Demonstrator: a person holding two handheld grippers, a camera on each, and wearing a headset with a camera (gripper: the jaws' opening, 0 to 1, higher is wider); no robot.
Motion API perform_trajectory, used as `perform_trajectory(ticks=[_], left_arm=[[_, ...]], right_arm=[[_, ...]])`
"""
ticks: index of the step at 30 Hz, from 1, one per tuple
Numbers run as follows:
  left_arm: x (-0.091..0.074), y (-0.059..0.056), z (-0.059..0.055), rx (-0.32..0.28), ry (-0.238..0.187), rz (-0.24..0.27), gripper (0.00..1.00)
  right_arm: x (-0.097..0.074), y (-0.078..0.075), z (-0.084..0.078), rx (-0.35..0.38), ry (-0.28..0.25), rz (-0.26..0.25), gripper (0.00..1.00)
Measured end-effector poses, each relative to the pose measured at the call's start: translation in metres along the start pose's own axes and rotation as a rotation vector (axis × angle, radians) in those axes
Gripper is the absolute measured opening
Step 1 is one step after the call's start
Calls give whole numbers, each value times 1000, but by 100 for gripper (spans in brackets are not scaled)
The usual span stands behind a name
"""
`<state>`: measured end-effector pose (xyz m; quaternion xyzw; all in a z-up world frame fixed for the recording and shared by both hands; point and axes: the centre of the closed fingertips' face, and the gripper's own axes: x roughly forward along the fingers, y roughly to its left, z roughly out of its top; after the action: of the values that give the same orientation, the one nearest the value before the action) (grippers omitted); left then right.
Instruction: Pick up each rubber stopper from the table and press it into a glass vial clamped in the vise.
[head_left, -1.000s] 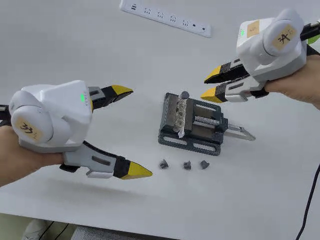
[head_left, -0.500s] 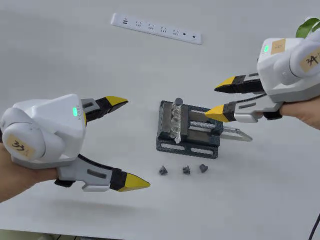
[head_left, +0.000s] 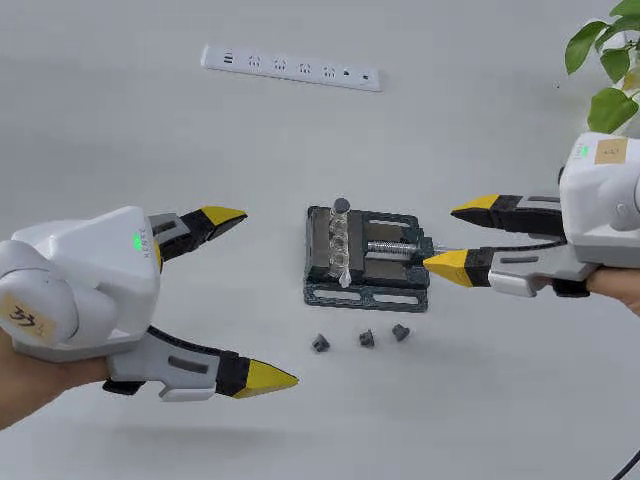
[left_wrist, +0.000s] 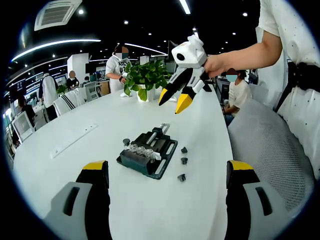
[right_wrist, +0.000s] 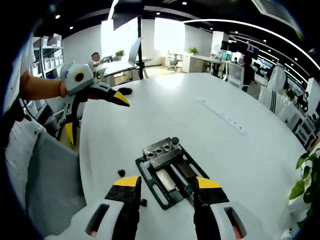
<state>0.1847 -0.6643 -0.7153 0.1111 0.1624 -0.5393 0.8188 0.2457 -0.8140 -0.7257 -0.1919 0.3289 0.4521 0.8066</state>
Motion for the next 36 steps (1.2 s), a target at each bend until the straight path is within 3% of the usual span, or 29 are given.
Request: perform_trajectory(ticks=[15, 25, 36], left_arm=[[0, -8, 5, 7, 5, -7, 98], [-1, -11, 1, 10, 17, -14, 99], [-2, -11, -2, 6, 25, -10, 98]], right_arm=[[-1, 26, -47, 144, -29, -51, 42], [5, 45, -66, 167, -33, -39, 52], [23, 51, -87, 189, -33, -67, 47]])
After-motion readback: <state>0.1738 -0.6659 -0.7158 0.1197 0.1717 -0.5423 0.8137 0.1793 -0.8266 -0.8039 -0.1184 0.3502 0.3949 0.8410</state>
